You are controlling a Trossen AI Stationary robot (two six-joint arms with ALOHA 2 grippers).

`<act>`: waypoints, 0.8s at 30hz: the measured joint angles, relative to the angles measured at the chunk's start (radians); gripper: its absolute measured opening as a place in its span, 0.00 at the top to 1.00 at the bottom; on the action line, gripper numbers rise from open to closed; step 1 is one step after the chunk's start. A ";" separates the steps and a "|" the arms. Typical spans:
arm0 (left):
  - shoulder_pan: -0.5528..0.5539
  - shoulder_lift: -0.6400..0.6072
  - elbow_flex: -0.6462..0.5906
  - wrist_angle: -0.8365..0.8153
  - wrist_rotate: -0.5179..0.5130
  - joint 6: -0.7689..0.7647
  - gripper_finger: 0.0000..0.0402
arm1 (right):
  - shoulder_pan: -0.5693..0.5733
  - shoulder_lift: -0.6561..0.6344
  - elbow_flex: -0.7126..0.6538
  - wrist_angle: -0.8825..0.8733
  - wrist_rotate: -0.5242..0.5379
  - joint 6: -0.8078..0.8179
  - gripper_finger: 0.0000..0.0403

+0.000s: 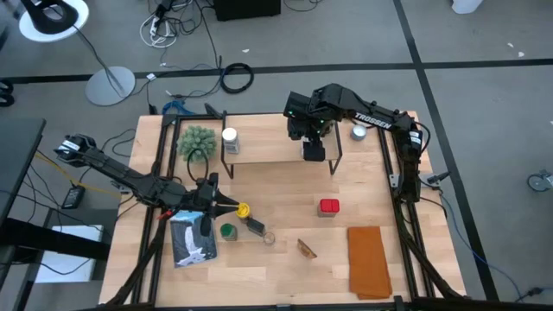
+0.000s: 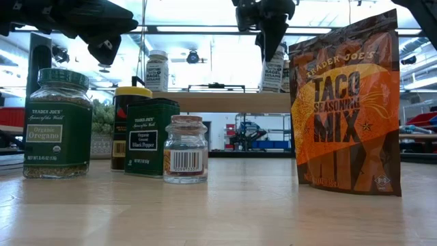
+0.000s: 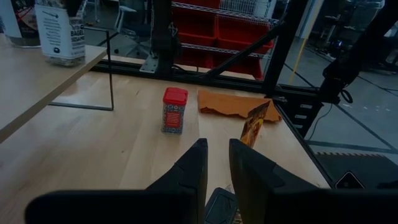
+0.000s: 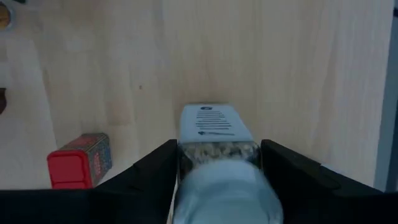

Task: Shelf spices
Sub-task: Put the white seasoning bottle on the shelf aligned with the other white seasoning bottle

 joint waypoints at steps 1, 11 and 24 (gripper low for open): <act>0.000 0.000 0.000 0.000 0.000 0.000 0.83 | 0.001 0.000 0.000 0.000 0.002 0.000 0.43; 0.000 0.000 0.000 0.000 0.000 0.000 0.83 | 0.000 0.000 0.000 -0.001 0.051 0.034 0.42; 0.000 0.000 0.000 -0.007 0.000 0.000 0.83 | 0.001 0.000 0.000 -0.001 0.051 0.033 0.41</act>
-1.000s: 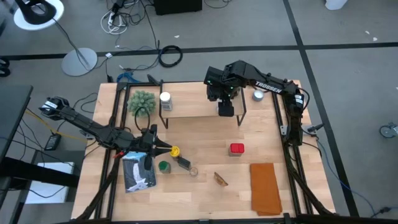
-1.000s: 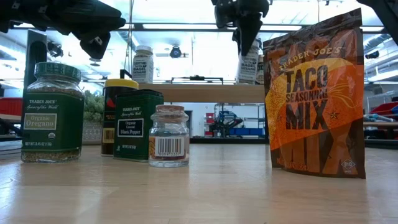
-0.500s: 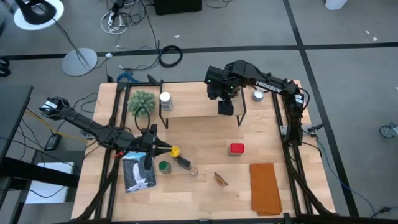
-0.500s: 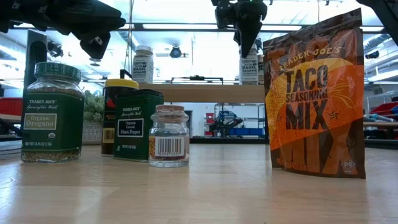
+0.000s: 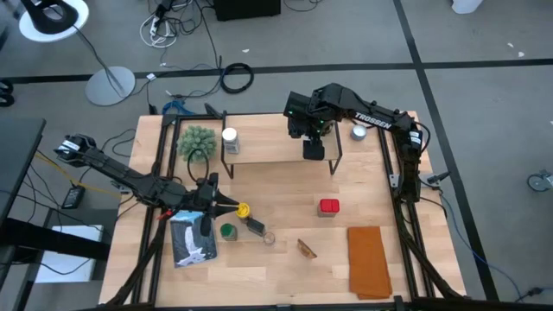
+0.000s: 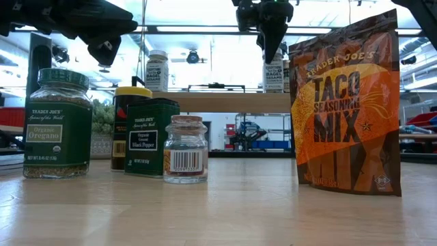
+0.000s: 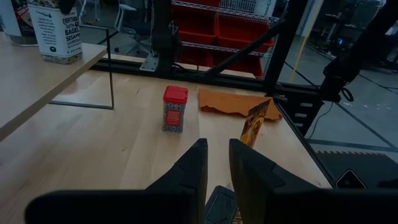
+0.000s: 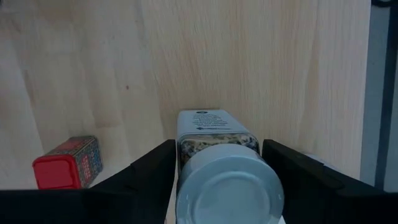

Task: Shelf spices
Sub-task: Put the white seasoning bottle on the shelf aligned with the other white seasoning bottle

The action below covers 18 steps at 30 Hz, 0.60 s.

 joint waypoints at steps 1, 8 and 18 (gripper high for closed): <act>0.000 0.000 0.000 0.000 0.000 0.000 0.83 | 0.000 0.000 0.000 0.000 0.000 0.000 0.41; 0.000 0.000 0.000 0.001 0.000 0.000 0.83 | 0.000 0.000 0.000 0.000 0.000 0.000 0.37; 0.000 0.000 0.000 0.001 0.000 0.000 0.83 | 0.000 0.000 0.000 0.000 0.000 -0.005 0.18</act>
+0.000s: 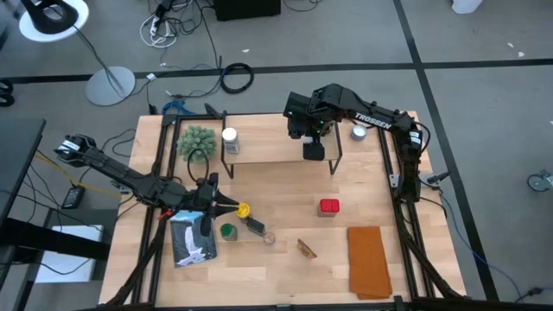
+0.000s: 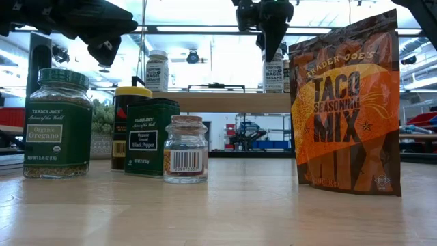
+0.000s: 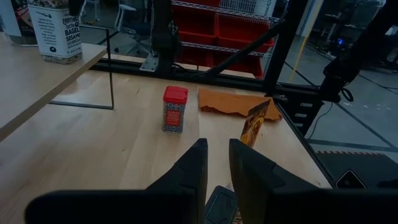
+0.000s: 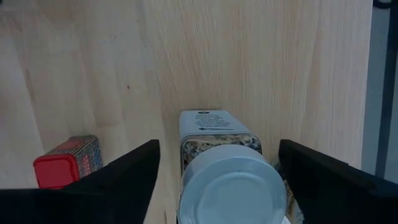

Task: Shelf spices
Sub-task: Put the white seasoning bottle on the shelf aligned with the other white seasoning bottle

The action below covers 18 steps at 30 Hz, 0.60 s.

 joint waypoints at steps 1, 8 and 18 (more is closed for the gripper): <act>0.000 0.000 0.000 0.000 0.000 0.000 0.83 | 0.000 0.000 0.000 0.000 0.000 -0.003 0.16; 0.000 0.000 0.000 0.000 0.000 0.000 0.83 | 0.001 -0.001 0.000 0.000 0.008 -0.065 0.07; 0.000 0.000 0.000 0.000 0.000 0.000 0.83 | 0.031 -0.008 0.121 0.001 0.080 -0.084 0.06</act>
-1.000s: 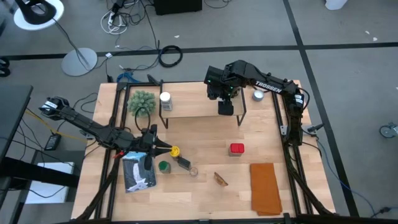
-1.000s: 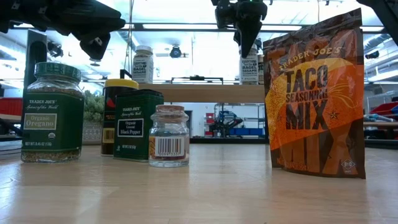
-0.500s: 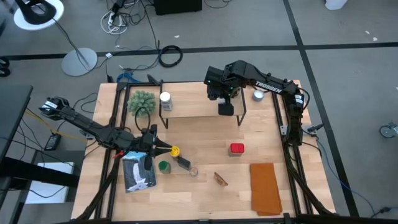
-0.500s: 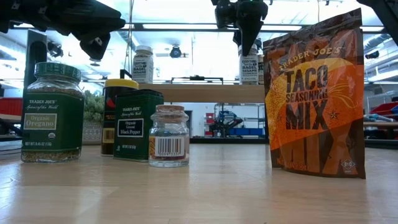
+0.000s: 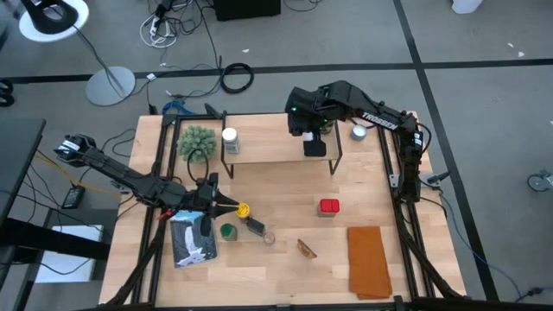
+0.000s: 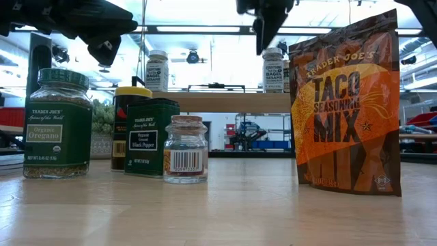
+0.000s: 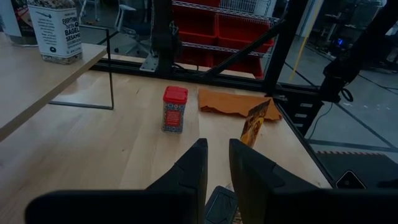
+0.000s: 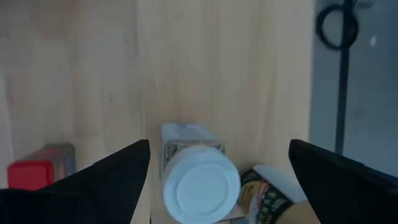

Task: Shelf spices
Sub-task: Put the white seasoning bottle on the shelf aligned with the other white seasoning bottle

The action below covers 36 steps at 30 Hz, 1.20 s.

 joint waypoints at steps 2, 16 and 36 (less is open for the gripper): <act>0.000 0.000 0.000 0.000 0.000 0.000 0.83 | 0.010 -0.001 0.047 -0.001 -0.002 0.000 0.06; 0.000 0.000 0.000 0.000 0.008 -0.001 0.83 | 0.126 -0.266 0.075 0.012 -0.165 0.218 0.06; 0.000 0.000 0.000 0.008 0.008 -0.007 0.83 | 0.617 -0.932 -1.189 0.854 0.417 0.652 0.06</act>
